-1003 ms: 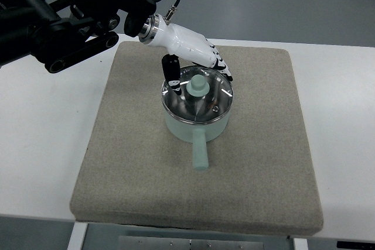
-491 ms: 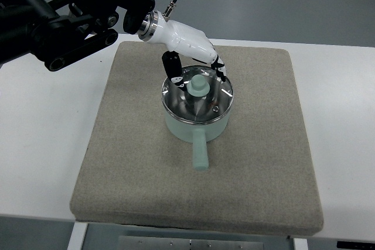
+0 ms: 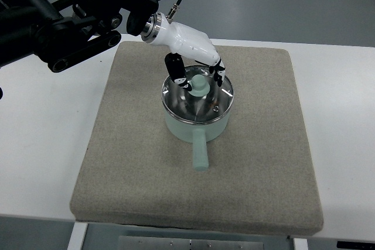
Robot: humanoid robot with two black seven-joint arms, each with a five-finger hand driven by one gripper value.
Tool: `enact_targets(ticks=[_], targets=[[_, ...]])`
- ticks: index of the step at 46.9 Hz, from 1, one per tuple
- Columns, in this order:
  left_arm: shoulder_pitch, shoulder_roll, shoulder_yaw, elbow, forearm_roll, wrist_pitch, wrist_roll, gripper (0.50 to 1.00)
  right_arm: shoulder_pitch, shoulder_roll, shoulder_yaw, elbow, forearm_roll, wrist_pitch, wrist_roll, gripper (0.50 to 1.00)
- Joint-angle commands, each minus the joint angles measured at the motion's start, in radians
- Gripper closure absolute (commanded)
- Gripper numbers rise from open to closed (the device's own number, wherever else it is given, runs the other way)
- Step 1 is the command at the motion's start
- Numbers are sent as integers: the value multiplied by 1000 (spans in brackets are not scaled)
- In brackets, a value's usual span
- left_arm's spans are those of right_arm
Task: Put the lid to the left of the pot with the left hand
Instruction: 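Lift the glass lid off the pot with the left hand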
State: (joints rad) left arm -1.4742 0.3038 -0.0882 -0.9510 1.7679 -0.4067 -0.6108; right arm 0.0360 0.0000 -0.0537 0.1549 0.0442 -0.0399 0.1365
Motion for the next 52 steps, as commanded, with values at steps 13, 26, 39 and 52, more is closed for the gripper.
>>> enact_targets(ticks=[13,26,39,52], targets=[[6,-2,2,15,4,-1,0,836,1,0,0,0,0,0,0,576],[2,-3,-7,17,4,-1,0,1000,1,0,0,0,0,0,0,576],[-5,-3,-5,15,5,-1,0,1000,1,0,0,0,0,0,0,576],[-15,-3,-15,15,1,-1,0,1000,-1,0,0,0,0,0,0,576]])
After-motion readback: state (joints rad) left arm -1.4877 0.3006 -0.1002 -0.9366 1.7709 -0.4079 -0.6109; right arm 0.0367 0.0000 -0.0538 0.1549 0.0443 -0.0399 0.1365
